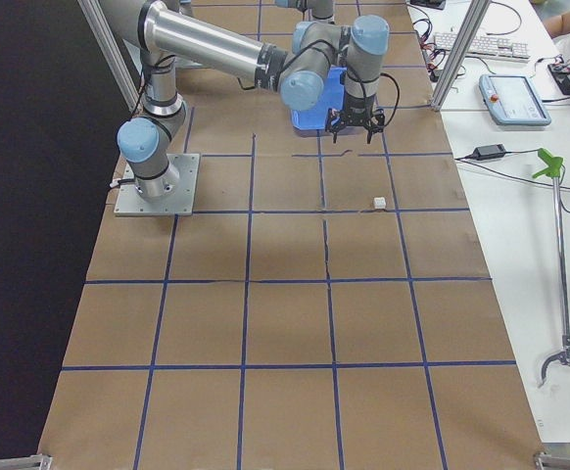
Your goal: Assemble white blocks and place on blue tray
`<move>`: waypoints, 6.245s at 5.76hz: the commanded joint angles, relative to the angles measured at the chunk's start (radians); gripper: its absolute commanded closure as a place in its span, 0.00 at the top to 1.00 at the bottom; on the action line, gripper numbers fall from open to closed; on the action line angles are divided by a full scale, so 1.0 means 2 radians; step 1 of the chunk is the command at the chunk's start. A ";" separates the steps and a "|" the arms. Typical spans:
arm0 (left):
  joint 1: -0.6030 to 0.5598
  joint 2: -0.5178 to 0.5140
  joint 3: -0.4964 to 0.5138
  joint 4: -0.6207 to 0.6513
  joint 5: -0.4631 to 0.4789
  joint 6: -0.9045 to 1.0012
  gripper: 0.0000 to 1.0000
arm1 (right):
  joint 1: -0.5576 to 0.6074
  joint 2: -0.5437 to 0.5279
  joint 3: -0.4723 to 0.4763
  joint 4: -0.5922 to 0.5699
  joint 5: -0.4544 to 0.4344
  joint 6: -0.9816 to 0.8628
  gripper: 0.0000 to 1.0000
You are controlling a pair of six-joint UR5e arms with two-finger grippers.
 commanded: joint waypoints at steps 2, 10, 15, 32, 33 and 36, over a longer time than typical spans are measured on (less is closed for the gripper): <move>-0.025 -0.042 -0.004 0.066 -0.001 0.160 0.05 | -0.006 0.148 -0.124 -0.018 0.002 -0.030 1.00; -0.033 -0.046 0.001 0.057 -0.013 0.157 0.91 | -0.050 0.223 -0.093 -0.032 0.167 -0.055 1.00; 0.076 0.204 0.027 -0.301 -0.058 0.132 0.98 | -0.054 0.243 -0.095 -0.048 0.162 -0.063 0.84; 0.113 0.257 0.042 -0.282 0.010 -0.468 0.99 | 0.228 0.146 0.123 -0.300 0.278 0.255 0.25; 0.113 0.257 0.041 -0.282 0.010 -0.468 0.99 | 0.229 0.147 0.125 -0.297 0.276 0.257 0.25; 0.116 0.261 0.046 -0.304 0.007 -0.462 0.99 | 0.233 0.141 0.152 -0.299 0.274 0.258 0.24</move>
